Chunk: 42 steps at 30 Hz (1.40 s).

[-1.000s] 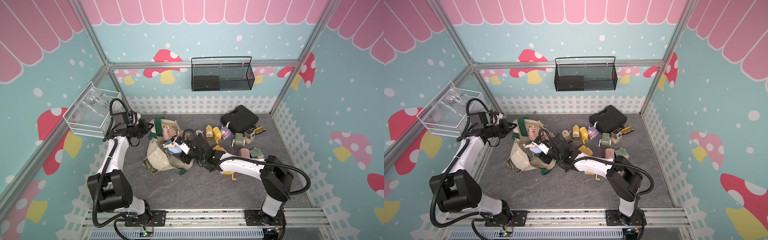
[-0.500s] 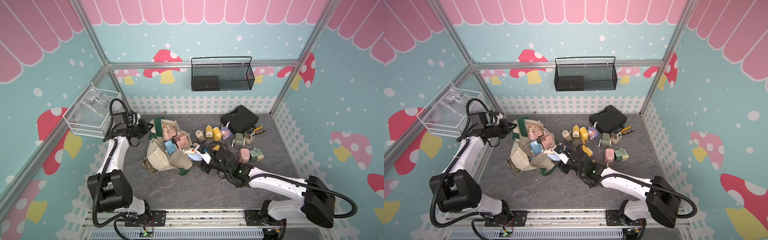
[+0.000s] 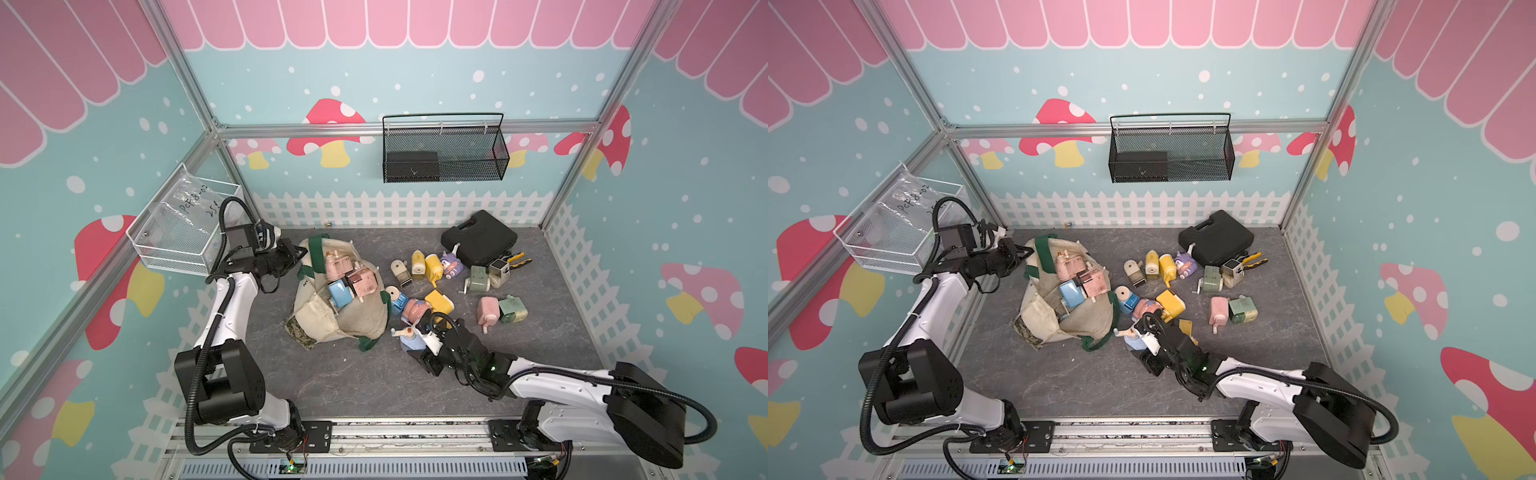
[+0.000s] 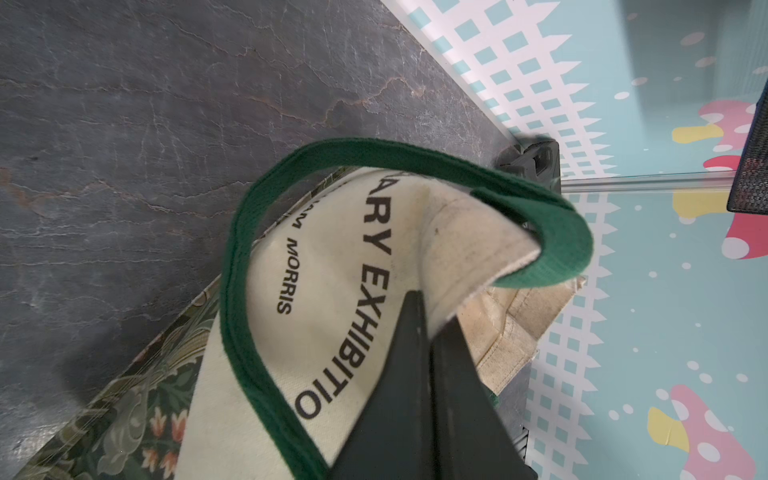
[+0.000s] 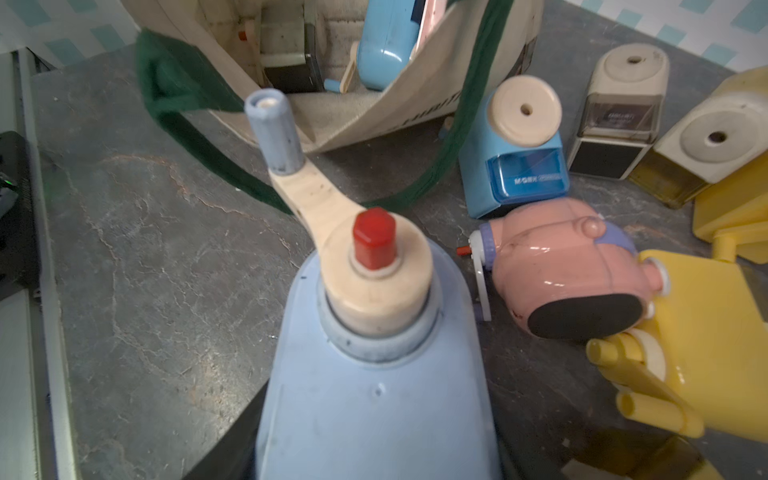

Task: Take out the pencil sharpeners from the tote bags
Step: Place the pencil sharpener at the center of the board.

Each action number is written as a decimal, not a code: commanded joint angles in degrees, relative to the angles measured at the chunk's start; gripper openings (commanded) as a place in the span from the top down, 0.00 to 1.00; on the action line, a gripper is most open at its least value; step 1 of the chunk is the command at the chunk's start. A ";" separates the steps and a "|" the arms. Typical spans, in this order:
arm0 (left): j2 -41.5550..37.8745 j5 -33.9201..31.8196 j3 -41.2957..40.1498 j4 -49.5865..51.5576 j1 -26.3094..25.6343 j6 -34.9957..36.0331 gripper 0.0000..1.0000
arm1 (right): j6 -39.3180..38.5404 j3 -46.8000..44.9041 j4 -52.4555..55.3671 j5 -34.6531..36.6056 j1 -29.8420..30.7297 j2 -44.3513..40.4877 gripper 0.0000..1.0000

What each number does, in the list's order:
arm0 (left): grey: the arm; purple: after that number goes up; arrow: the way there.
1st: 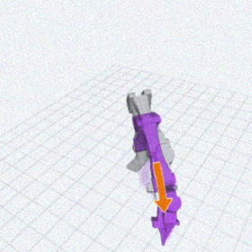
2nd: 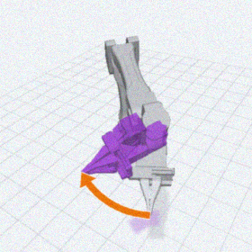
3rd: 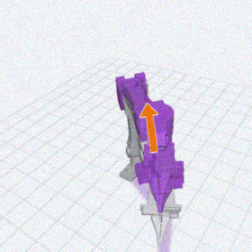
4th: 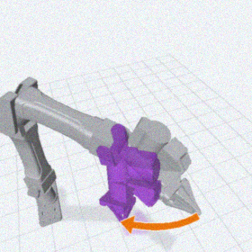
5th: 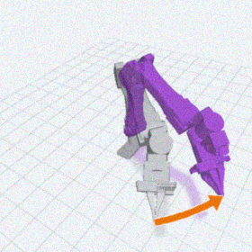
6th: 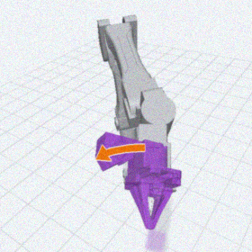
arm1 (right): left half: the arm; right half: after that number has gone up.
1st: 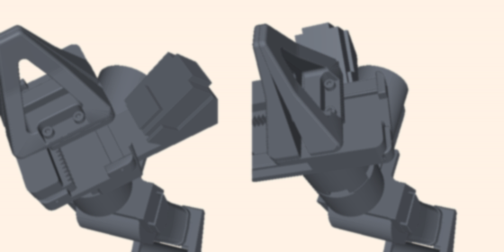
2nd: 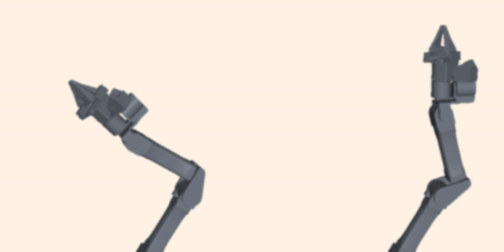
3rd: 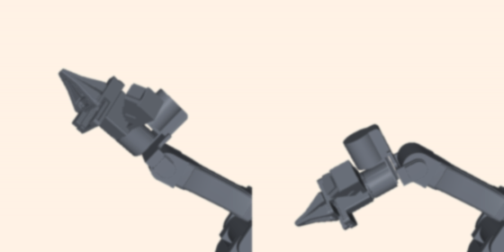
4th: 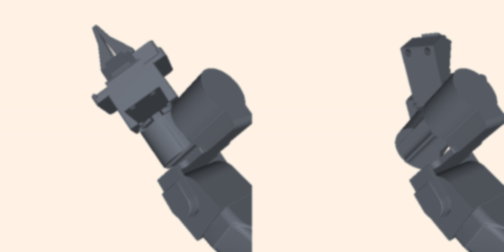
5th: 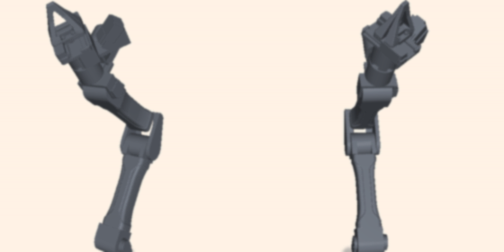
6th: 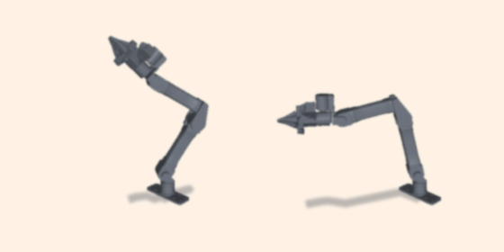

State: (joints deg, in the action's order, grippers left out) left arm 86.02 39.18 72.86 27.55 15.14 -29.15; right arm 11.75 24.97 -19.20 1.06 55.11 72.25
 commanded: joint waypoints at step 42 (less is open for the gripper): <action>-1.91 -0.16 -0.86 0.82 0.00 0.23 1.00 | -11.97 10.51 0.30 -5.38 -0.31 -2.40 0.08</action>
State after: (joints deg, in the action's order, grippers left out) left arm 85.69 39.16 72.66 27.57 15.14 -29.17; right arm 3.57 33.26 -22.22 -4.56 55.11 72.69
